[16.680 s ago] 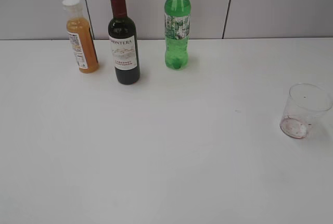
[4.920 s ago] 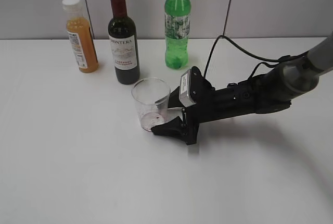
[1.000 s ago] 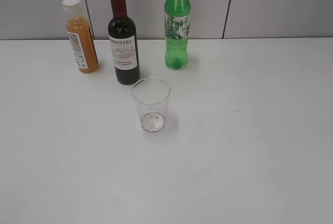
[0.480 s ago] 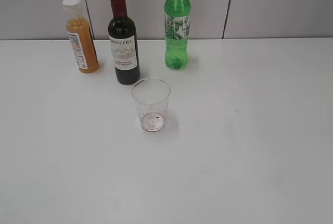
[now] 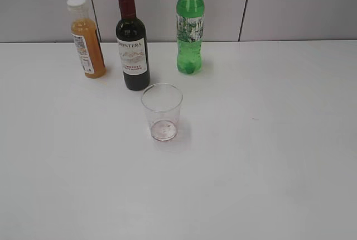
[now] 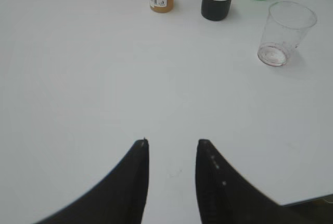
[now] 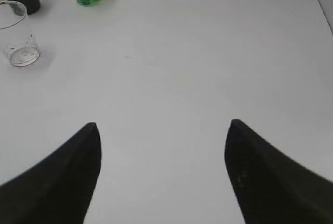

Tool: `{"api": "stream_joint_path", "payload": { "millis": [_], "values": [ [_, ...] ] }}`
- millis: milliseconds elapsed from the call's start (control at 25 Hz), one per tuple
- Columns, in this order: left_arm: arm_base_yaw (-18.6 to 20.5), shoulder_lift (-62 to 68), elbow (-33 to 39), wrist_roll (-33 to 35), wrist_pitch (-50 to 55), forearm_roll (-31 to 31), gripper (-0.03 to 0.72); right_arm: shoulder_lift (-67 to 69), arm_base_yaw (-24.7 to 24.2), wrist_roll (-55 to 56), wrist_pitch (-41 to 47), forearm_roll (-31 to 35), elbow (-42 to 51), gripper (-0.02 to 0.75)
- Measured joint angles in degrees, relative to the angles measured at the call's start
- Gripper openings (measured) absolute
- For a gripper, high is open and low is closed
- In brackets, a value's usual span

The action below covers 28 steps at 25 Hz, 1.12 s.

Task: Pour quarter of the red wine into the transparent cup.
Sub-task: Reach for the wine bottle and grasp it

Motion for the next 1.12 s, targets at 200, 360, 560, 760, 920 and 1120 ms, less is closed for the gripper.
{"api": "stream_joint_path", "payload": {
  "millis": [200, 360, 560, 760, 920, 1120],
  "values": [
    [0.0, 0.0, 0.0, 0.0, 0.0, 0.0, 0.241, 0.0, 0.0, 0.0, 0.0, 0.0, 0.0, 0.593],
    [0.0, 0.0, 0.0, 0.0, 0.0, 0.0, 0.241, 0.0, 0.0, 0.0, 0.1, 0.0, 0.0, 0.593],
    [0.0, 0.0, 0.0, 0.0, 0.0, 0.0, 0.241, 0.0, 0.0, 0.0, 0.1, 0.0, 0.0, 0.593],
    [0.0, 0.0, 0.0, 0.0, 0.0, 0.0, 0.241, 0.0, 0.0, -0.1, 0.1, 0.0, 0.0, 0.593],
    [0.0, 0.0, 0.0, 0.0, 0.0, 0.0, 0.241, 0.0, 0.0, -0.1, 0.1, 0.0, 0.0, 0.593],
    [0.0, 0.0, 0.0, 0.0, 0.0, 0.0, 0.241, 0.0, 0.0, -0.1, 0.1, 0.0, 0.0, 0.593]
  ]
}}
